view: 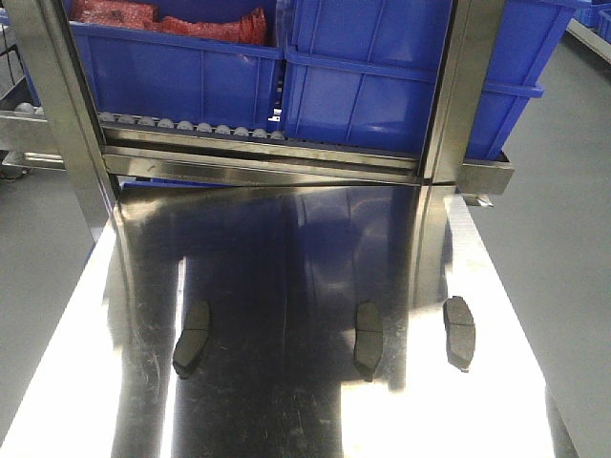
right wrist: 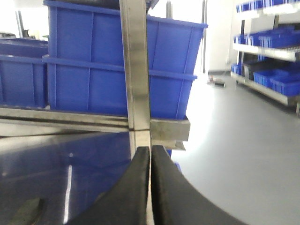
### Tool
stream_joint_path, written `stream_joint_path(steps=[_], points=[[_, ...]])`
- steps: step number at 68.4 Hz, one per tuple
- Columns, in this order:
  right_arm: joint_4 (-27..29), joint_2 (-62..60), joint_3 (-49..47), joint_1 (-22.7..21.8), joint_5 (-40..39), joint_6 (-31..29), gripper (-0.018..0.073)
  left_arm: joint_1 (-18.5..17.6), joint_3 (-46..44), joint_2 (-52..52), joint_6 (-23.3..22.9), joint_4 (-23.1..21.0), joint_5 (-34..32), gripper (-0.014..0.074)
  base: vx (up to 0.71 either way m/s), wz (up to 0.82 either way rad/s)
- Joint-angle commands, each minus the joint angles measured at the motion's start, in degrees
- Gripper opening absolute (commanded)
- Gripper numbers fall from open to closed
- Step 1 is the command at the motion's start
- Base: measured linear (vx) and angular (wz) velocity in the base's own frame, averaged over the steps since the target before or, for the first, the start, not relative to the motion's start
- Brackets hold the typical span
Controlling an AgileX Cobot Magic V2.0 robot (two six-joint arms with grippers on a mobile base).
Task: Move and align brake pads A on conveyor
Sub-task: 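Move the right gripper down toward the farthest-side brake pad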
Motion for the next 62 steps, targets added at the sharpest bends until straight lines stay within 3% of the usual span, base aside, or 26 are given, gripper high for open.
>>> stream_joint_path(steps=[1, 29, 51, 62], points=[[0.1, 7.0, -7.1, -0.3, 1.6, 0.1, -0.0012, -0.3, -1.4, 0.4, -0.1, -0.9, -5.1, -0.0006, 0.0, 0.0], [3.3, 40.1, -26.6, -0.3, 29.1, 0.0, -0.0012, -0.3, -1.4, 0.4, -0.1, -0.9, -5.1, -0.0006, 0.0, 0.0], [4.1, 47.9, -27.7, -0.3, 31.8, 1.1, -0.0005, -0.3, -1.4, 0.4, -0.1, -0.9, -5.1, -0.0006, 0.0, 0.0], [4.8, 49.3, -27.7, -0.3, 31.9, -2.0, 0.0057, -0.3, -1.4, 0.4, -0.1, -0.9, -5.1, -0.0006, 0.0, 0.0]])
